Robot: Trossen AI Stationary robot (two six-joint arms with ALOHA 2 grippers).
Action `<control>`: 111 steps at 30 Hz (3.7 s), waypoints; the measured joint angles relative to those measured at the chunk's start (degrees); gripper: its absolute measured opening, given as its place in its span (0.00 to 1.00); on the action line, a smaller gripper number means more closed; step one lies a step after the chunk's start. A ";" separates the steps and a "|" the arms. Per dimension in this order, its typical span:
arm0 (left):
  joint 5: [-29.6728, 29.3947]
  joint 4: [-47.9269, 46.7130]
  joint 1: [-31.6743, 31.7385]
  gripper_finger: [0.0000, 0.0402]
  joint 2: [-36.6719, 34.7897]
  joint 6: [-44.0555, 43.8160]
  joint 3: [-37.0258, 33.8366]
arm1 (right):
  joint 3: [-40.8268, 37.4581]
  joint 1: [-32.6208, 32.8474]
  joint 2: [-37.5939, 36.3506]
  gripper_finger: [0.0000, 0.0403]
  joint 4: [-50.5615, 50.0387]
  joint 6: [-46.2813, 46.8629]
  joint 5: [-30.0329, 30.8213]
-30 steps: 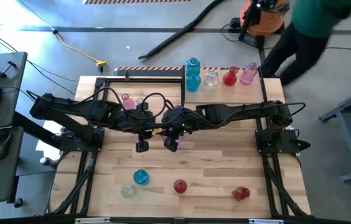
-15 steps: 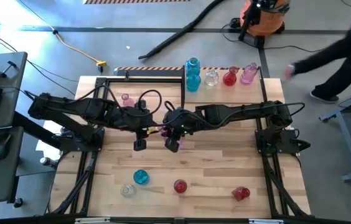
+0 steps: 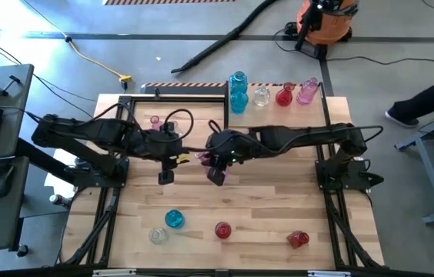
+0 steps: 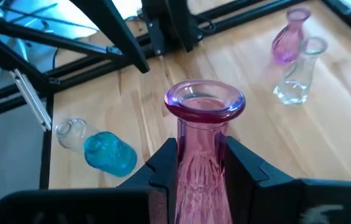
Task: Sort vases onto shelf
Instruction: Put the bottom purple vase on the shelf aligned with the other purple vase
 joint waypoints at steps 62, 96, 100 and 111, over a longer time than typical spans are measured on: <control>-0.27 0.46 17.89 0.28 -0.10 -1.56 -0.02 | 0.04 -5.81 -45.95 0.17 -46.37 3.68 42.92; -0.29 1.05 21.62 0.28 -0.08 -1.53 -0.02 | 0.04 -5.79 -62.38 0.17 -18.91 -21.05 4.20; -0.27 0.88 21.62 0.28 -0.08 -1.53 -0.02 | -0.01 -5.79 -63.63 0.17 -22.44 -20.54 4.95; -0.27 0.84 21.62 0.28 -0.08 -1.55 -0.02 | -17.71 -5.64 -72.34 0.17 -14.76 -20.54 2.69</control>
